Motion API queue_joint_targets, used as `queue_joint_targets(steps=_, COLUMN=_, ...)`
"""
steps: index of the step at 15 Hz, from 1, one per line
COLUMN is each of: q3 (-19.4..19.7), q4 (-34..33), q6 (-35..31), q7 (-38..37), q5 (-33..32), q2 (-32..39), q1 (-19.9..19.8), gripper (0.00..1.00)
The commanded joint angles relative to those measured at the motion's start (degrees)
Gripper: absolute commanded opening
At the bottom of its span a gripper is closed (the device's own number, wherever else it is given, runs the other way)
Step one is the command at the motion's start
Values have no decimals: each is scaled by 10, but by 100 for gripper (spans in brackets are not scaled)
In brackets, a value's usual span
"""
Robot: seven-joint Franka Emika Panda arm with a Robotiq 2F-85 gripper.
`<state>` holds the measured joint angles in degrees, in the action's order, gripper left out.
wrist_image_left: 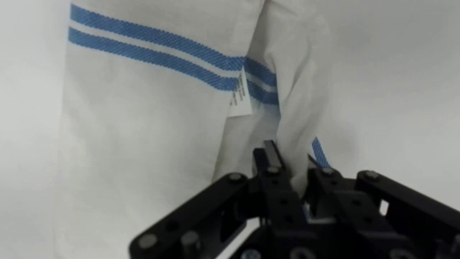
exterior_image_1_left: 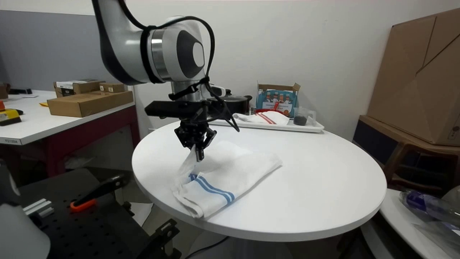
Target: Fold the towel two times over from right to left then left to right, fold the towel in half from top to bottom
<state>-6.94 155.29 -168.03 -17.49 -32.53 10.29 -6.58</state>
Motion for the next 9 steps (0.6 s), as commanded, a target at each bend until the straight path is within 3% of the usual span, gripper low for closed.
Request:
queue_joint_targets(steps=1, q3=18, q4=-8, q6=31, q7=107, q5=144, q2=-39, q1=17, gripper=9)
queue_joint_targets(steps=4, q3=29, q4=-30, q6=103, q7=157, q5=213, q2=-73, q1=25, gripper=10)
queue_joint_targets(steps=9, q3=62, q4=-42, q6=224, q7=175, q5=232, q2=-150, q1=22, gripper=9)
